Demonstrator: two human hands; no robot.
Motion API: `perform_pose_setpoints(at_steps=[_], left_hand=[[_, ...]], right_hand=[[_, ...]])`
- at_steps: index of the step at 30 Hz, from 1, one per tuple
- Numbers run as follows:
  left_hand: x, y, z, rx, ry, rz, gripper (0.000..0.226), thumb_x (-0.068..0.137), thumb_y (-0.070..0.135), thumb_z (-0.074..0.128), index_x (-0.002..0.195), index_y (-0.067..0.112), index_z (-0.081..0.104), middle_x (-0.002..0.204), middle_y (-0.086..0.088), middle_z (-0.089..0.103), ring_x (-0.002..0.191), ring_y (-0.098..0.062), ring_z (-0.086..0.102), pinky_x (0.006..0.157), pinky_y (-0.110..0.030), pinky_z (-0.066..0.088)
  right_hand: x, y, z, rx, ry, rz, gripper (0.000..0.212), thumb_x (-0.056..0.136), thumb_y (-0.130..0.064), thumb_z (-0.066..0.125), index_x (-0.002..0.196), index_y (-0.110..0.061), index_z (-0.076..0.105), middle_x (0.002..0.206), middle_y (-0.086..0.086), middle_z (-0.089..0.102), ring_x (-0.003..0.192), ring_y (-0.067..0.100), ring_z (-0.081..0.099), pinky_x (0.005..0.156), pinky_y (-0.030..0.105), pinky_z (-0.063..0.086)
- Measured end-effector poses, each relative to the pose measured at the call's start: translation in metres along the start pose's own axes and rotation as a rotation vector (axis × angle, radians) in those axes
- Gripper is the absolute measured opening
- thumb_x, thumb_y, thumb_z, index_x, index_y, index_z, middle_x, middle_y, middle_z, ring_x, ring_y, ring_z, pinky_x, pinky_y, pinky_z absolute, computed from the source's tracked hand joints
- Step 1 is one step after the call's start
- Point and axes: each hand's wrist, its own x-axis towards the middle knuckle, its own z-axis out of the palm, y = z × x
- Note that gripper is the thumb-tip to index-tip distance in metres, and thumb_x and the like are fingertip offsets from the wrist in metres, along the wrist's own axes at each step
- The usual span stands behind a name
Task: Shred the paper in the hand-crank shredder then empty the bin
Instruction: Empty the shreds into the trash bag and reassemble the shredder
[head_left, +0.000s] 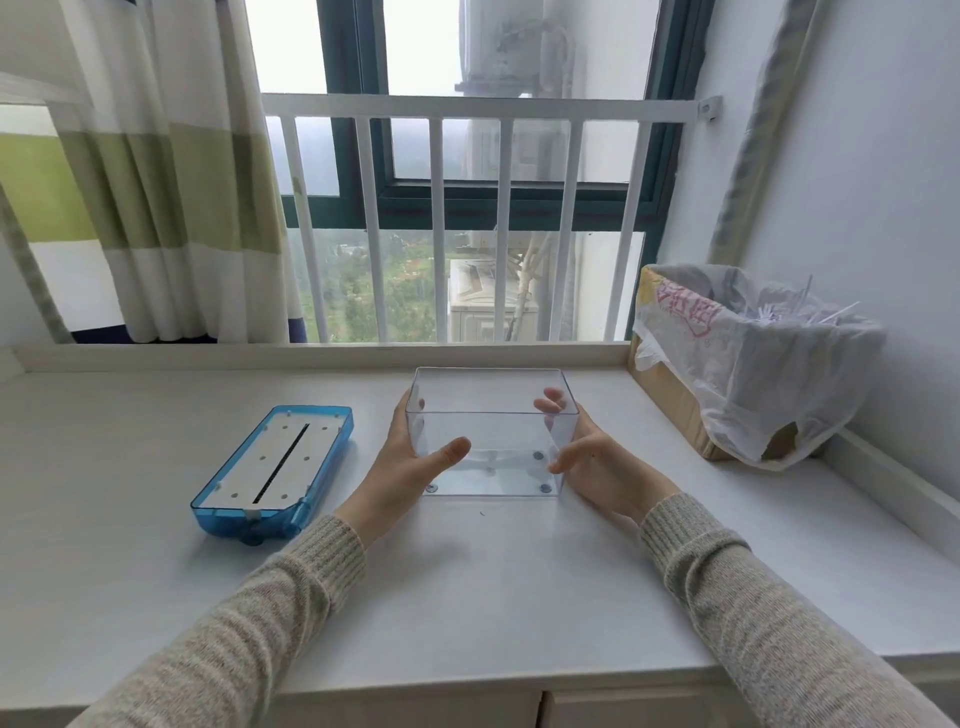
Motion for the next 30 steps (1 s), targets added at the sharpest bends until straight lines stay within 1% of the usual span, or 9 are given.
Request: perform_pose_setpoints(at_steps=[5, 9, 12, 15, 18, 21, 23, 25, 30], left_hand=[[-0.002, 0.003, -0.001, 0.009, -0.005, -0.012, 0.125, 0.050, 0.075, 0.074, 0.148, 0.047, 0.003, 0.160, 0.011, 0.012, 0.147, -0.014, 0.013, 0.116, -0.045, 0.024], [-0.002, 0.005, -0.002, 0.009, -0.012, -0.025, 0.116, 0.063, 0.062, 0.075, 0.151, 0.039, 0.003, 0.160, 0.011, 0.012, 0.147, -0.014, 0.014, 0.109, -0.033, 0.025], [-0.005, 0.004, -0.004, 0.013, -0.019, -0.064, 0.118, 0.063, 0.066, 0.075, 0.152, 0.033, 0.005, 0.160, 0.011, 0.013, 0.146, -0.012, 0.016, 0.113, -0.032, 0.023], [-0.009, 0.007, -0.005, 0.040, -0.007, -0.087, 0.128, 0.055, 0.074, 0.073, 0.153, 0.028, 0.005, 0.161, 0.008, 0.011, 0.145, -0.013, 0.018, 0.117, -0.036, 0.020], [-0.013, 0.011, -0.003, 0.019, 0.047, -0.094, 0.100, 0.075, 0.050, 0.071, 0.150, 0.019, 0.014, 0.157, 0.003, 0.022, 0.126, -0.009, 0.038, 0.100, -0.028, 0.033], [-0.018, 0.014, -0.003, 0.038, 0.091, -0.137, 0.093, 0.081, 0.041, 0.070, 0.150, 0.013, 0.014, 0.153, -0.001, 0.031, 0.115, -0.012, 0.045, 0.090, -0.027, 0.036], [-0.022, 0.014, -0.006, 0.044, 0.136, -0.183, 0.094, 0.079, 0.044, 0.073, 0.149, 0.011, 0.019, 0.148, -0.002, 0.036, 0.119, -0.018, 0.046, 0.099, -0.031, 0.039], [-0.027, 0.014, -0.008, 0.049, 0.156, -0.225, 0.086, 0.077, 0.048, 0.074, 0.141, 0.010, 0.030, 0.138, -0.003, 0.043, 0.117, -0.020, 0.050, 0.104, -0.040, 0.043], [-0.041, 0.017, -0.010, 0.099, 0.192, -0.244, 0.054, 0.082, 0.045, 0.070, 0.116, 0.013, 0.041, 0.111, -0.002, 0.051, 0.099, -0.019, 0.058, 0.096, -0.043, 0.050]], right_hand=[[-0.003, -0.003, 0.002, -0.048, -0.005, 0.010, 0.100, 0.050, 0.015, 0.053, 0.138, -0.028, 0.033, 0.149, -0.004, 0.029, 0.146, 0.012, 0.012, 0.115, 0.037, 0.021], [-0.007, -0.009, 0.005, -0.171, -0.003, 0.042, 0.112, 0.058, 0.011, 0.058, 0.150, -0.034, 0.012, 0.159, -0.012, 0.011, 0.146, 0.010, 0.008, 0.102, 0.029, 0.030], [-0.011, -0.010, 0.000, -0.189, -0.054, 0.046, 0.116, 0.066, 0.006, 0.069, 0.149, -0.045, 0.005, 0.158, -0.017, 0.001, 0.141, 0.006, 0.015, 0.115, 0.036, 0.025], [-0.017, -0.011, -0.006, -0.250, -0.058, 0.083, 0.124, 0.066, -0.008, 0.082, 0.148, -0.048, -0.001, 0.160, -0.014, -0.009, 0.148, 0.011, 0.004, 0.121, 0.043, 0.011], [-0.026, -0.012, -0.009, -0.364, -0.002, 0.133, 0.123, 0.067, -0.024, 0.085, 0.150, -0.042, -0.003, 0.161, -0.013, -0.002, 0.148, 0.014, 0.003, 0.120, 0.042, 0.011], [-0.038, -0.014, -0.009, -0.537, 0.085, 0.146, 0.119, 0.061, -0.044, 0.084, 0.152, -0.033, 0.009, 0.158, -0.005, 0.017, 0.145, 0.021, 0.019, 0.111, 0.039, 0.030], [-0.045, -0.017, -0.006, -0.608, 0.182, 0.135, 0.111, 0.056, -0.049, 0.083, 0.147, -0.022, 0.025, 0.146, 0.001, 0.035, 0.131, 0.020, 0.041, 0.093, 0.030, 0.044], [-0.050, -0.018, -0.002, -0.631, 0.265, 0.108, 0.084, 0.062, -0.044, 0.084, 0.130, -0.014, 0.044, 0.127, 0.005, 0.050, 0.109, 0.015, 0.055, 0.078, 0.023, 0.049], [-0.058, -0.017, 0.006, -0.683, 0.300, 0.080, 0.031, 0.079, -0.031, 0.077, 0.080, -0.007, 0.057, 0.074, 0.007, 0.060, 0.066, 0.016, 0.058, 0.060, 0.027, 0.048]])
